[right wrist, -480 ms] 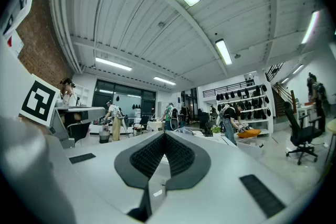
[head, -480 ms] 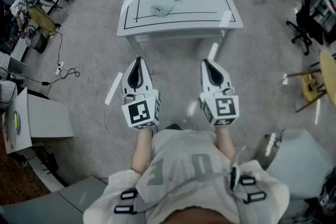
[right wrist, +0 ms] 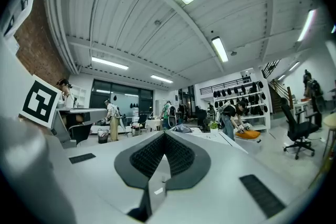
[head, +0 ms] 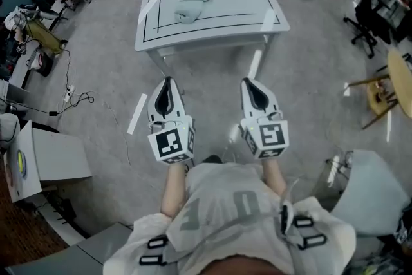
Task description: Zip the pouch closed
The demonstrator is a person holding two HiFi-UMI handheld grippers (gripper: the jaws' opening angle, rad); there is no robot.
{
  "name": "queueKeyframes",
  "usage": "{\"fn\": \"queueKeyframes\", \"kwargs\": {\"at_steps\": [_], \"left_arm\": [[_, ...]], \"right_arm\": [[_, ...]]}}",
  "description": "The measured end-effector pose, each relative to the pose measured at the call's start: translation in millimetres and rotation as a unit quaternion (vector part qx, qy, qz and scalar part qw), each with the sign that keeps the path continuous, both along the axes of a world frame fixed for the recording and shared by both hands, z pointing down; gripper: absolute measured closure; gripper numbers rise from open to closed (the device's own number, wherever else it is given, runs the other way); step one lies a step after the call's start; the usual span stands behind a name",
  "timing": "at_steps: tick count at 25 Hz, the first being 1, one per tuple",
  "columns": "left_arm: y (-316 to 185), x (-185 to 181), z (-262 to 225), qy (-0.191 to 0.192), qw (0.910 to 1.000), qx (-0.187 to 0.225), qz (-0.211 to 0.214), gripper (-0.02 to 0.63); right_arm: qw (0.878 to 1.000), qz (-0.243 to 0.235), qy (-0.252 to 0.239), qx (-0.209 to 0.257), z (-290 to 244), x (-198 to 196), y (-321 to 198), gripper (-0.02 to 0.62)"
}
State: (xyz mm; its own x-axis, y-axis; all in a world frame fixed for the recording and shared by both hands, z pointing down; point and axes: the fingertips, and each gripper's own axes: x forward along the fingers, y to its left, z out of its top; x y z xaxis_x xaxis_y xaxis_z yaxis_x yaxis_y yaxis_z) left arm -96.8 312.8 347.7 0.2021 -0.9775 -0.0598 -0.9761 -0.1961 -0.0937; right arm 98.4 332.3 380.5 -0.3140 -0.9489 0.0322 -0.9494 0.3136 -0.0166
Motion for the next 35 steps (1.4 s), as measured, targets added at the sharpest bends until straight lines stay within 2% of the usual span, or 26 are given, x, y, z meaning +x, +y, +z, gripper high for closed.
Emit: {"fn": "queueKeyframes", "kwargs": {"at_steps": [4,7,16,17,18,19,21,28,32,35], "left_arm": [[0.0,-2.9,-2.7,0.02,0.9997,0.013,-0.01,0.598],[-1.8,-0.3,-1.8,0.025,0.9996,0.013,-0.008,0.598],[-10.7,5.9,1.6,0.008,0.9999,0.009,0.004,0.597],[-10.8,7.4,1.4,0.008,0.9999,0.011,0.008,0.595],[-11.0,8.9,1.2,0.01,0.9998,0.013,0.012,0.541],[-11.3,10.2,0.9,0.016,0.9997,0.014,0.015,0.447],[-12.7,12.1,0.5,0.021,0.9995,0.015,0.019,0.402],[-12.3,13.4,0.7,0.017,0.9996,0.008,0.019,0.385],[-8.2,9.0,6.8,0.043,0.9989,-0.005,0.018,0.385],[-12.5,6.0,13.8,0.06,0.9974,-0.024,0.032,0.387]], "right_arm": [[0.999,-0.021,-0.025,-0.001,2.5,-3.0,-0.7,0.588],[0.999,-0.019,-0.033,0.0,7.7,1.7,-2.7,0.588],[1.0,-0.011,-0.006,0.0,0.4,3.1,-11.4,0.586],[1.0,-0.014,-0.008,-0.003,2.8,2.1,-11.9,0.574],[1.0,-0.019,-0.014,-0.005,5.6,0.8,-12.7,0.485],[1.0,-0.023,-0.021,-0.005,7.7,-0.2,-13.9,0.392],[0.999,-0.023,-0.027,-0.002,8.0,-0.4,-15.8,0.339],[0.999,-0.021,-0.041,-0.008,6.6,0.9,-14.8,0.333],[0.998,-0.022,-0.058,-0.002,5.9,2.5,-14.0,0.333],[0.999,-0.026,-0.044,-0.005,8.7,-0.8,-16.1,0.333]]}}
